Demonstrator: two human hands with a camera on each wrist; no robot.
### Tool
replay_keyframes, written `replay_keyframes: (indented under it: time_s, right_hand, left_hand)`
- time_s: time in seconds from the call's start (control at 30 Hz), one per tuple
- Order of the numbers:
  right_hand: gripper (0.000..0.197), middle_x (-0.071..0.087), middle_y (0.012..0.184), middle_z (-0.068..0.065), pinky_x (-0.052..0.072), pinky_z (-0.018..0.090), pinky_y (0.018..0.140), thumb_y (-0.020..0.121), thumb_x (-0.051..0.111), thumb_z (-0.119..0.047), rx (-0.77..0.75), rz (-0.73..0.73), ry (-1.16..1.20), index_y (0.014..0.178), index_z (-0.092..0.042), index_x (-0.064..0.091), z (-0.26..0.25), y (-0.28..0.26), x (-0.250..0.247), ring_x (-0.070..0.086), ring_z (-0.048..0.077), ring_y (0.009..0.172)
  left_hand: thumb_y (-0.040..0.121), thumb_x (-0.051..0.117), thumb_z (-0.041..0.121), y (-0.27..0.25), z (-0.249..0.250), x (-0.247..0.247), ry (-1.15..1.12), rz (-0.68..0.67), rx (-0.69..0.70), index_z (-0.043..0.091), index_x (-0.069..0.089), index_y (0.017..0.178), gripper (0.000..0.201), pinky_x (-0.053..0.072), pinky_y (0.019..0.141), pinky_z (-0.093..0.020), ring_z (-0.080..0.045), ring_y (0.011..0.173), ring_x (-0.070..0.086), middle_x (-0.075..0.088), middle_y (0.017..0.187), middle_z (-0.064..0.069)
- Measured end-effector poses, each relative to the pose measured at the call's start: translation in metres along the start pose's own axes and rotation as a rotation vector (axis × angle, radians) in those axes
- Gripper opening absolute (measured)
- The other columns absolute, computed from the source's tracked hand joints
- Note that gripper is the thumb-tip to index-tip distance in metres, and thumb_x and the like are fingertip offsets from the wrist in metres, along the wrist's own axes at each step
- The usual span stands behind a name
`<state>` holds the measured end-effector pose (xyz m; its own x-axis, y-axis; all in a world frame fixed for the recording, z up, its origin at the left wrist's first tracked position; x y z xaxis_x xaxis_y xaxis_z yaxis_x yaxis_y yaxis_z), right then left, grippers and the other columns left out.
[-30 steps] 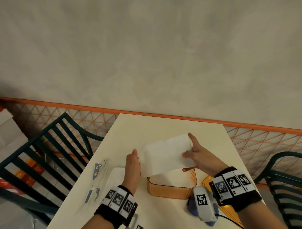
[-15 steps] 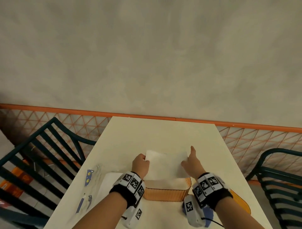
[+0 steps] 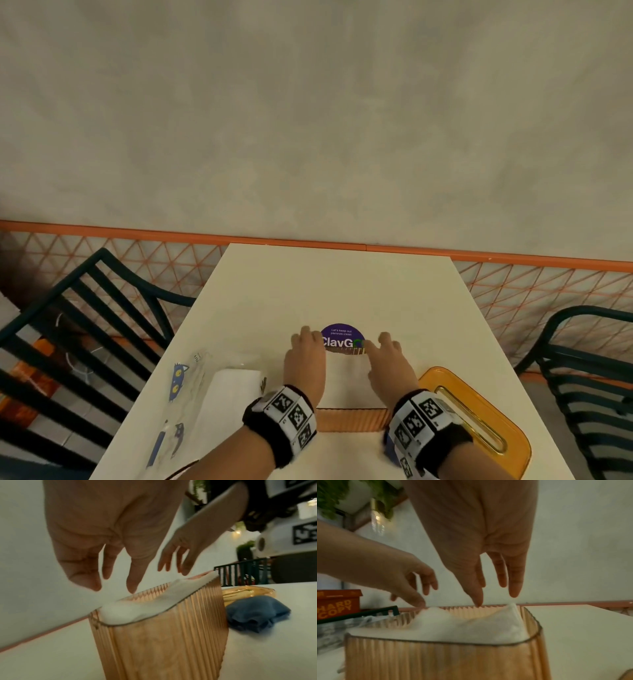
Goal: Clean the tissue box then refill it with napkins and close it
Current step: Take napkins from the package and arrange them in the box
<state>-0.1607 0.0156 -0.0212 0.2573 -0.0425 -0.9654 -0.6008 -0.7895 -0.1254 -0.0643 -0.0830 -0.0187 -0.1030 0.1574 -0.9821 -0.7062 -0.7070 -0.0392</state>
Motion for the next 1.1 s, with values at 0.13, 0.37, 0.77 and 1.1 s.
replay_keyframes:
  time_s: [0.13,0.37,0.77,1.1]
  right_hand:
    - [0.060,0.036,0.141,0.006,0.038,0.034,0.107,0.085,0.062,-0.012,-0.104,-0.224,-0.058,0.139,-0.027,0.039,-0.005,0.007,0.025,0.037,0.027,0.130]
    - [0.057,0.046,0.134,0.011,0.041,0.033,0.104,0.090,0.055,-0.017,-0.142,-0.371,-0.129,0.141,-0.027,0.034,-0.001,0.011,0.050,0.045,0.028,0.124]
    - [0.048,0.039,0.136,0.009,0.045,0.031,0.098,0.096,0.043,-0.016,0.064,0.082,0.052,0.142,-0.017,0.030,0.040,0.003,0.002,0.043,0.024,0.122]
    - [0.058,0.061,0.090,0.010,0.046,0.023,0.056,0.095,0.036,-0.003,0.310,-0.165,0.231,0.145,-0.011,0.007,0.052,0.000,0.049,0.055,0.017,0.070]
  left_hand:
    - [0.093,0.042,-0.001,-0.006,0.009,0.033,0.008,-0.244,0.097,0.006,0.046,0.130,0.038,0.042,0.101,-0.036,-0.029,0.128,0.039,0.034,0.142,-0.012]
    - [0.090,0.057,0.009,-0.002,-0.002,0.050,-0.030,-0.379,0.062,0.006,0.046,0.135,0.046,0.039,0.108,-0.034,-0.031,0.131,0.039,0.027,0.146,-0.015]
    - [0.093,0.041,0.008,-0.041,-0.126,-0.003,-0.287,0.142,-0.365,0.013,0.054,0.113,0.024,0.049,0.088,-0.032,-0.021,0.111,0.050,0.050,0.122,-0.006]
    - [0.081,0.056,0.056,-0.072,-0.150,0.066,0.021,-0.242,-0.490,0.013,0.033,0.131,0.070,0.041,0.099,-0.033,-0.026,0.126,0.035,0.029,0.139,-0.008]
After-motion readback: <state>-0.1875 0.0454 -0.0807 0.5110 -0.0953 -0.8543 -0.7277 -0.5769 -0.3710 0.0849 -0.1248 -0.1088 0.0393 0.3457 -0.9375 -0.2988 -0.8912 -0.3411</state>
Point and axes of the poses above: each hand's wrist, its own y-axis towards the middle knuckle, its own x-axis out of the palm, z = x × y, the point moved 7 cm from there along y, towards the middle knuckle
